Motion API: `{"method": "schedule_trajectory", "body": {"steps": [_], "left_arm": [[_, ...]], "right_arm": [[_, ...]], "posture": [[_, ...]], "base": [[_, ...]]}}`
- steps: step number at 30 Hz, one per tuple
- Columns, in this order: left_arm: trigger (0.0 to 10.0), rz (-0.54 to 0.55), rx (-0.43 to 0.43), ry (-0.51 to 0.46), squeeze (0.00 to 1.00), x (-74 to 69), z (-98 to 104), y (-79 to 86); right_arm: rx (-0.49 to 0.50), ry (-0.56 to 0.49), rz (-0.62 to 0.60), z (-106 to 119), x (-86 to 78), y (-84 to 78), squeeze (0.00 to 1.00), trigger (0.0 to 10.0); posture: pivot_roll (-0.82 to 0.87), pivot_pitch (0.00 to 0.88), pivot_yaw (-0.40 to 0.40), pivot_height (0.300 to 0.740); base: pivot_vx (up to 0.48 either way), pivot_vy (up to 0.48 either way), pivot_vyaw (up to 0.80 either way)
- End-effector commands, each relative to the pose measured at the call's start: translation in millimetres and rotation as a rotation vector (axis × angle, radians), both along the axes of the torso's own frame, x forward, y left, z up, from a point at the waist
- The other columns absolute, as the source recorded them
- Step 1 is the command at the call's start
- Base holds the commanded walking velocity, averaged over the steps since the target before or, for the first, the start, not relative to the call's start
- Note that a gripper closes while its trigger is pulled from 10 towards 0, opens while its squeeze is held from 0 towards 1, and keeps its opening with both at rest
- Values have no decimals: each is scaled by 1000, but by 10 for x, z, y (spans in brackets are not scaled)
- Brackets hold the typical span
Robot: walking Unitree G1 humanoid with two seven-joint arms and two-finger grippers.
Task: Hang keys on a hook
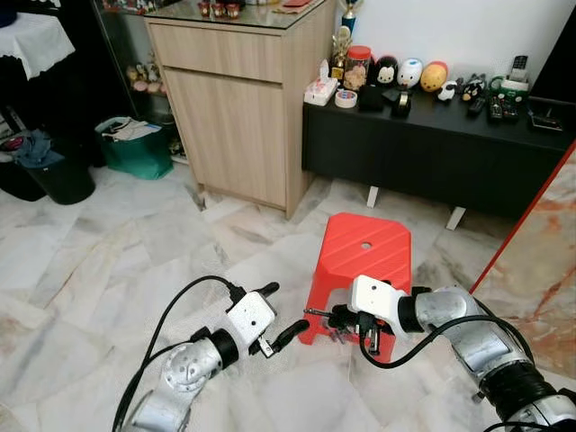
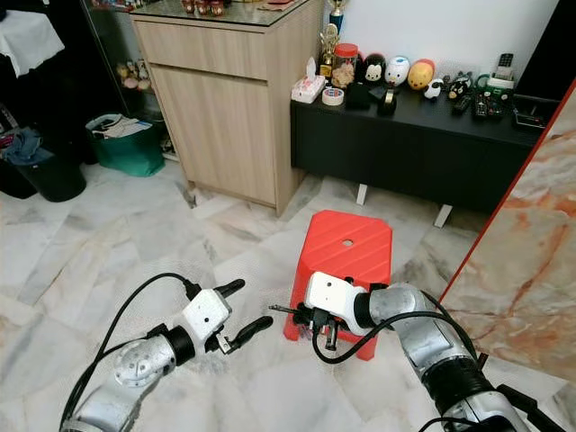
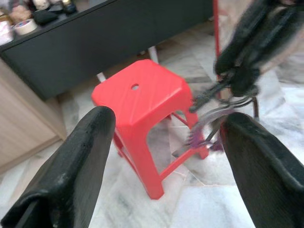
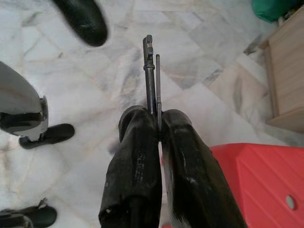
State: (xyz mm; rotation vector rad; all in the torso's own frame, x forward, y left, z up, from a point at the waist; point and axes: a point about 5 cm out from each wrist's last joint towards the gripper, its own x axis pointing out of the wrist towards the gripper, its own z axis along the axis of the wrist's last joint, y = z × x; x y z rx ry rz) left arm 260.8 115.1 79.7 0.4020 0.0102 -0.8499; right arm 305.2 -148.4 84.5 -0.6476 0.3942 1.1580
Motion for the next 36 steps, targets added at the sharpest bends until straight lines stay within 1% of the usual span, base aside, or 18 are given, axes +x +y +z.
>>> {"method": "schedule_trajectory", "body": {"steps": [1, 3, 4, 9, 14, 17, 18, 21, 23, 25, 34, 35, 36], "left_arm": [[10000, -55, 9, -5, 0, -10, 42, -48], [10000, -98, 30, -10, 0, -10, 68, -53], [10000, -118, 41, -13, 0, 16, 101, -48], [10000, -130, 50, -15, 0, 43, 114, -44], [10000, -136, 34, -8, 0, 51, 129, -67], [10000, -182, 36, 6, 0, 34, 133, -113], [10000, -182, 36, 6, 0, 34, 133, -113], [10000, -203, 42, 5, 0, 44, 138, -141], [10000, -221, 44, 11, 0, 47, 139, -162], [10000, -237, 41, 20, 0, 53, 138, -183], [10000, -247, 38, 35, 0, 59, 139, -178], [8588, -247, 38, 36, 0, 61, 136, -174], [5882, -247, 39, 38, 0, 61, 133, -172]], "right_arm": [[9, -81, 21, 169, 78, 67, 0, 10000], [2, -106, 33, 212, 94, 91, 0, 10000], [-29, -128, 61, 229, 93, 105, 0, 10000], [-109, -174, 61, 209, 118, 79, 0, 10000], [-93, -171, 67, 209, 99, 100, 0, 10000], [-108, -198, 71, 212, 109, 118, 0, 10000], [-108, -198, 71, 212, 109, 118, 0, 10000], [-83, -202, 70, 236, 110, 154, 0, 10000], [-77, -204, 79, 247, 94, 175, 0, 10000], [-97, -204, 109, 234, 60, 186, 0, 10000], [-104, -206, 137, 240, 24, 196, 0, 10000], [-106, -206, 140, 243, 20, 198, 0, 10000], [-107, -207, 141, 246, 18, 199, 0, 10000]], "posture": [[26, 0, -16, 740], [26, 0, -16, 740], [27, 8, -12, 740], [27, 8, -12, 740], [27, 20, -17, 740], [27, 20, -17, 740], [27, 20, -17, 740], [33, 22, -14, 740], [31, 22, -11, 740], [28, 23, -9, 740], [26, 28, -7, 740], [26, 28, -7, 740], [26, 28, -7, 740]], "base": [[0, 0, 0], [0, 0, 0], [0, 0, 0], [0, 0, 0], [0, 0, 0], [0, 0, 0], [0, 0, 0], [0, 0, 0], [0, 0, 0], [0, 0, 0], [0, 0, 0], [0, 0, 0], [0, 0, 0]]}}
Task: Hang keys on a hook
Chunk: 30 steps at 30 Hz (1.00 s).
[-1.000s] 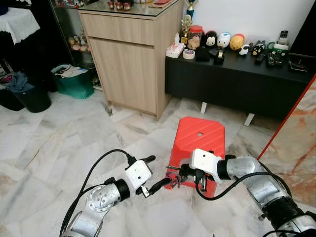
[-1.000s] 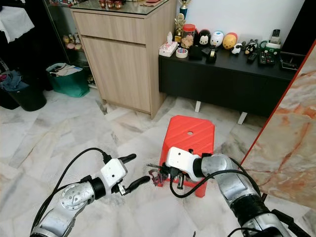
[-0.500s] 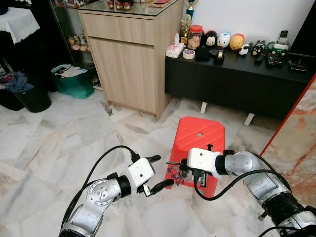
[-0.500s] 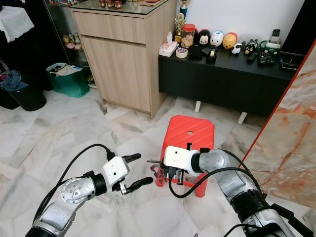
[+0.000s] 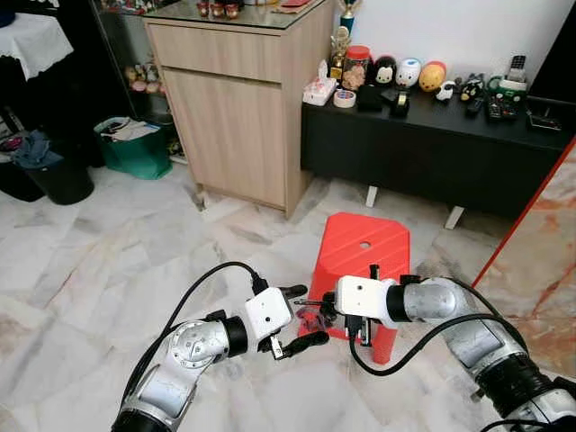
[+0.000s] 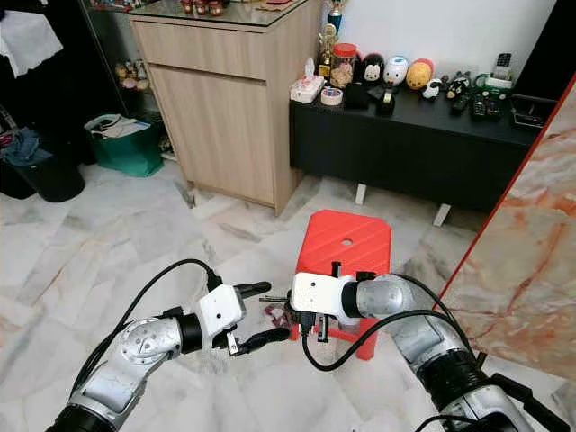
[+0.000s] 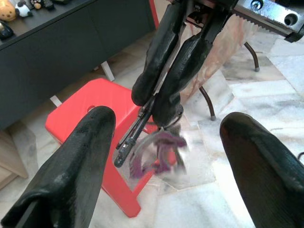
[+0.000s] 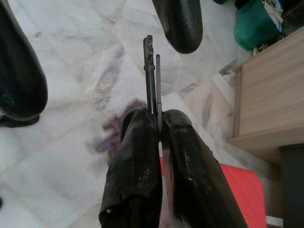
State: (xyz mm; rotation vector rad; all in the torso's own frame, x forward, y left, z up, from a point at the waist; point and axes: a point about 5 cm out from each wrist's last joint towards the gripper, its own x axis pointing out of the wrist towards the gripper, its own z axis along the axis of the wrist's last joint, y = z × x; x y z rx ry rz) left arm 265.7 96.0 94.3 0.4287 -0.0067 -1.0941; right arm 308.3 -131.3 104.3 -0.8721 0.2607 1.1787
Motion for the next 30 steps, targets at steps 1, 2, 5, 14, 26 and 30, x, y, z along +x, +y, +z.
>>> {"method": "schedule_trajectory", "body": {"steps": [1, 2, 5, 14, 26, 30], "left_arm": [[5882, -4, 11, 18, 0, 12, -14, 19], [4667, -3, 11, 21, 0, 11, -18, 20], [5608, 1, 13, 28, 0, 10, -30, 20], [10000, 14, 11, 42, 0, 18, -43, 15], [627, 47, 0, 61, 0, 54, -45, 27], [0, 50, -1, 62, 0, 59, -43, 28]], "right_arm": [[-5, -17, 28, 50, -13, 29, 0, 10000], [-7, -21, 29, 56, -11, 31, 0, 10000], [-4, -25, 44, 79, -19, 42, 0, 10000], [-11, -32, 63, 115, -45, 33, 0, 10000], [-14, -38, 62, 132, -43, 23, 0, 10000], [-12, -39, 60, 137, -39, 21, 0, 10000]], "posture": [[26, 28, -7, 740], [26, 28, -7, 740], [26, 28, -7, 740], [22, 33, -6, 740], [22, 35, -4, 740], [22, 35, -4, 740]], "base": [[0, 0, 0], [0, 0, 0], [0, 0, 0], [0, 0, 0], [0, 0, 0], [0, 0, 0]]}}
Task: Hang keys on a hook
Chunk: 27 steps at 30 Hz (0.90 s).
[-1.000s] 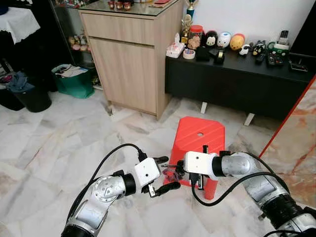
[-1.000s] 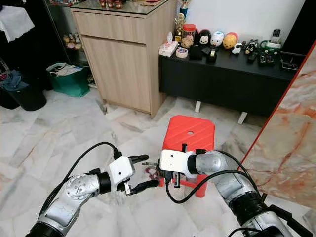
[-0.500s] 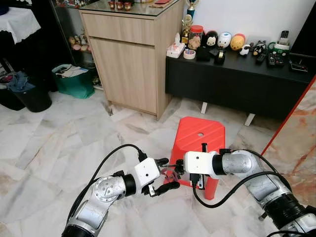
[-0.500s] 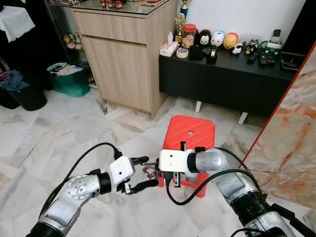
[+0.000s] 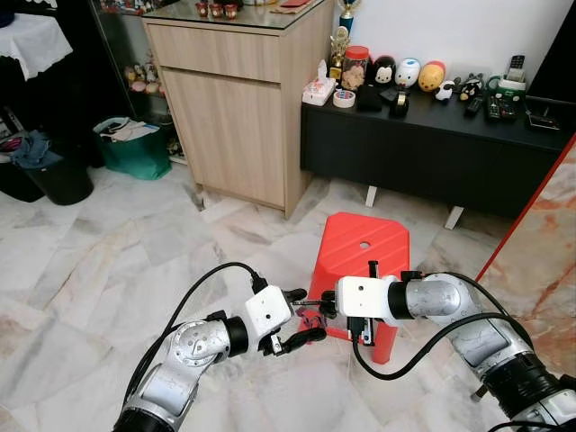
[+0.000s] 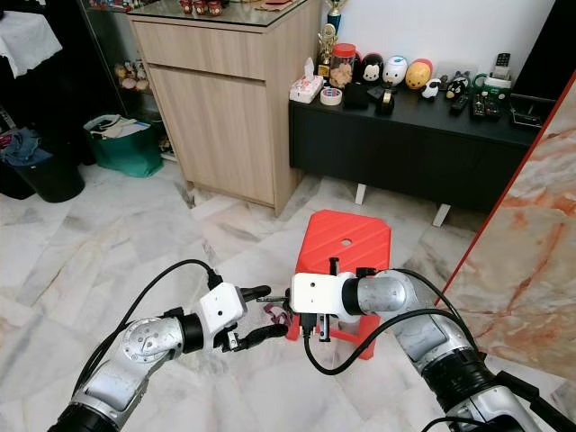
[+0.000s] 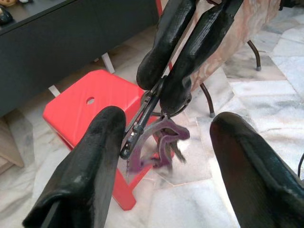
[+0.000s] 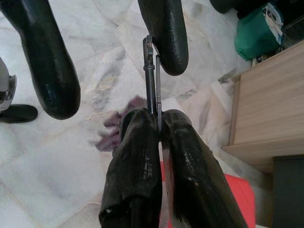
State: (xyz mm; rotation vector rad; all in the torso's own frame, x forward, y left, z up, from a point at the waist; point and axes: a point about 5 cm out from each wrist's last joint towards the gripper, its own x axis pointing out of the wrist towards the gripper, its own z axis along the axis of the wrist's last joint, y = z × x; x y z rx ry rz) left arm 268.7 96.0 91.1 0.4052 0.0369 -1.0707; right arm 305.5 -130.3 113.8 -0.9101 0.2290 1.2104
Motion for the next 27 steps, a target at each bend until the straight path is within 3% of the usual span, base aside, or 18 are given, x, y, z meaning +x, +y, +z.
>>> {"method": "schedule_trajectory", "body": {"steps": [1, 20, 22, 23, 24, 27], "left_arm": [[0, 19, -1, 22, 0, 29, -12, 27], [157, 40, 30, 14, 0, 62, -31, 50], [6078, 49, 29, 5, 0, 73, -26, 58], [6078, 50, 29, 3, 0, 74, -24, 58], [10000, 51, 26, 6, 0, 79, -20, 56], [10000, 51, 26, 7, 0, 83, -19, 58]], "right_arm": [[4, -14, 12, 42, -10, 11, 0, 10000], [9, -10, 11, 54, -5, 11, 0, 10000], [7, -8, 13, 52, -9, 9, 0, 10000], [7, -8, 13, 52, -10, 9, 0, 10000], [6, -7, 10, 45, -9, 2, 0, 10000], [4, -6, 8, 43, -9, -4, 0, 10000]], "posture": [[22, 35, -4, 740], [22, 35, -2, 740], [22, 34, -2, 740], [22, 34, -2, 740], [22, 34, -2, 740], [24, 34, -1, 740]], "base": [[0, 0, 0], [0, 0, 0], [0, 0, 0], [0, 0, 0], [0, 0, 0], [0, 0, 0]]}}
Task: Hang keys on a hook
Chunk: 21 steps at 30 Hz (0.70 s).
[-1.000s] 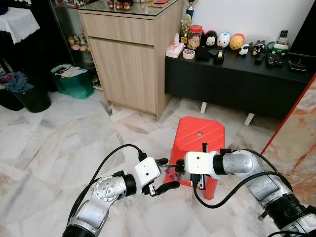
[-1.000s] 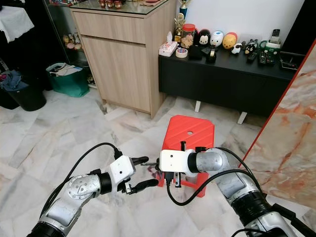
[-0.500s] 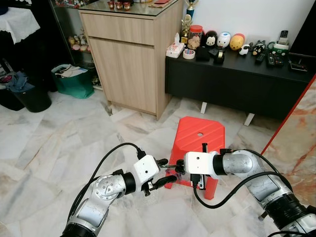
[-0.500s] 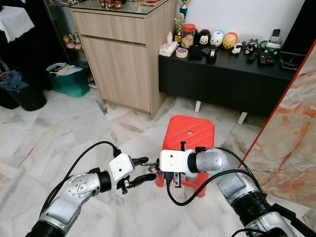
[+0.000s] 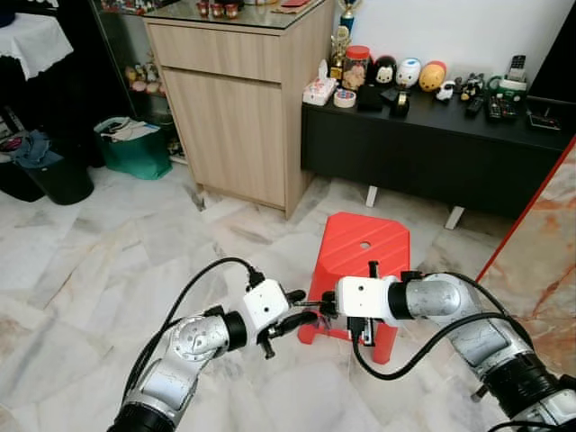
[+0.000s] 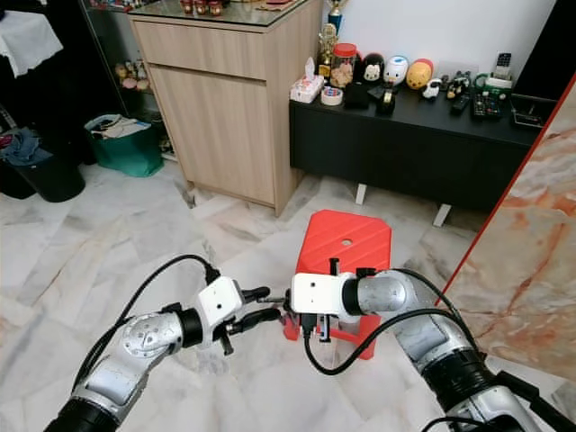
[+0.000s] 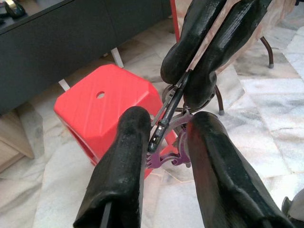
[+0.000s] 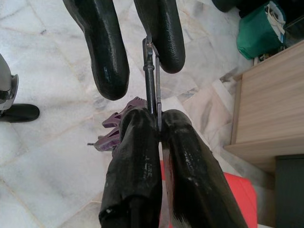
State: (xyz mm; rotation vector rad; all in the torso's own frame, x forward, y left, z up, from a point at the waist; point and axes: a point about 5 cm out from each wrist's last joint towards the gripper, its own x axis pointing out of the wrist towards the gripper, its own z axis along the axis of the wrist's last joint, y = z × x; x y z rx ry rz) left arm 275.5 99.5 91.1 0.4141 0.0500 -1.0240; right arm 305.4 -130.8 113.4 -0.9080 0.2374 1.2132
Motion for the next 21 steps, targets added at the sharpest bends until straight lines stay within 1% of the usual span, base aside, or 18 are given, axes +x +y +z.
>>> {"method": "schedule_trajectory", "body": {"steps": [1, 5, 10, 11, 13, 16, 17, 18, 19, 21], "left_arm": [[10000, 6, 19, 12, 0, 18, -23, 26], [10000, 11, 48, 11, 0, 26, -45, 34], [10000, 14, 39, 8, 0, 32, -38, 30], [9608, 15, 38, 8, 0, 33, -36, 29], [8039, 18, 35, 6, 0, 36, -33, 27], [8039, 22, 26, 4, 0, 42, -25, 26], [8824, 24, 16, -1, 0, 48, -11, 24], [8824, 24, 16, -1, 0, 48, -11, 24], [10000, 25, 1, -4, 0, 53, 6, 21], [10000, 20, -6, -8, 0, 56, 22, 15]], "right_arm": [[8, -15, 7, 54, -5, -1, 0, 10000], [9, -17, 5, 65, -1, -9, 0, 10000], [5, -16, 5, 61, -4, -18, 0, 10000], [5, -16, 5, 57, -6, -19, 0, 10000], [4, -14, 4, 50, -8, -19, 0, 10000], [5, -12, 3, 49, -9, -19, 0, 10000], [5, -9, 4, 46, -11, -18, 0, 10000], [5, -9, 4, 46, -11, -18, 0, 10000], [4, -6, 6, 40, -15, -18, 0, 10000], [2, -3, 7, 33, -18, -20, 0, 10000]], "posture": [[22, 35, 0, 740], [21, 37, 0, 740], [21, 37, 1, 740], [21, 37, 1, 740], [21, 37, 1, 740], [21, 37, 1, 740], [21, 37, 1, 740], [21, 37, 1, 740], [24, 38, 1, 740], [24, 39, 1, 740]], "base": [[0, 0, 0], [0, 0, 0], [0, 0, 0], [0, 0, 0], [0, 0, 0], [0, 0, 0], [0, 0, 0], [0, 0, 0], [0, 0, 0], [0, 0, 0]]}}
